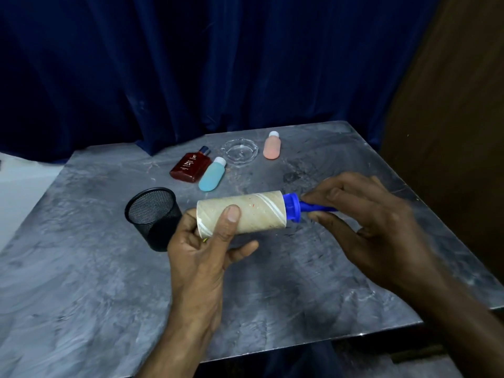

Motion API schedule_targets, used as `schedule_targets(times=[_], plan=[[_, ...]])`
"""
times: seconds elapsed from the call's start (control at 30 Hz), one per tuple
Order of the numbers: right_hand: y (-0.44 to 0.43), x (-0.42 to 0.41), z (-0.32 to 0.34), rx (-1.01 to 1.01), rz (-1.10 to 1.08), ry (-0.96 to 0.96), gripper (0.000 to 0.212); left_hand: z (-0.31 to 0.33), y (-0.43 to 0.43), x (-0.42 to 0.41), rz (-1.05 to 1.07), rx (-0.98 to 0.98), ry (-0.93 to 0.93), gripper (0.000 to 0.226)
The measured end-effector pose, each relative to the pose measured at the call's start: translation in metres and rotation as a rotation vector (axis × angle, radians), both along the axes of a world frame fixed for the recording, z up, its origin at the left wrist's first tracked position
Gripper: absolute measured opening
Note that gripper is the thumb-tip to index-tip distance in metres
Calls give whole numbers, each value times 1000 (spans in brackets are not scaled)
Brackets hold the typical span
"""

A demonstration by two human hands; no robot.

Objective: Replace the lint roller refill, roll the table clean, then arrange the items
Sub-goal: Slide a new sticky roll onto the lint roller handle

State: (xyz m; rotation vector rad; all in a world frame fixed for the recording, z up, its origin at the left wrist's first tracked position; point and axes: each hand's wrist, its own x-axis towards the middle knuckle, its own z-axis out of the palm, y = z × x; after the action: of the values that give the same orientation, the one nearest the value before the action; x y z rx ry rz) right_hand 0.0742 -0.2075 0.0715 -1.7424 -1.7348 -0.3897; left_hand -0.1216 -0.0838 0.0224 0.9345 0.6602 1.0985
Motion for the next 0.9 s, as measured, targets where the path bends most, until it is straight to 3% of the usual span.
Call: schedule_targets(times=[0.23,0.4,0.57,0.67,0.77,0.83,0.9], plan=[[3,-3,-5,-24,56,33,22,-5,1,2,-73,67,24,85],[2,6,-4,-70,72,73,25,-8,10,-1,-165,187,80,68],[5,14,-1,-119,123,159,25,-2,18,-9,-237,500,167,49],[9,17,-2,-131,139,186,27,1,18,-17,-33,902,356,42],[14,18,-11,-129,107,167,26,-10,12,-31,169,1286,460,14],[14,24,-18,-90,68,244,26,-25,1,-40,155,1320,453,23],[13,31,-26,-70,12,271,26,-37,-6,-45,84,1234,475,32]])
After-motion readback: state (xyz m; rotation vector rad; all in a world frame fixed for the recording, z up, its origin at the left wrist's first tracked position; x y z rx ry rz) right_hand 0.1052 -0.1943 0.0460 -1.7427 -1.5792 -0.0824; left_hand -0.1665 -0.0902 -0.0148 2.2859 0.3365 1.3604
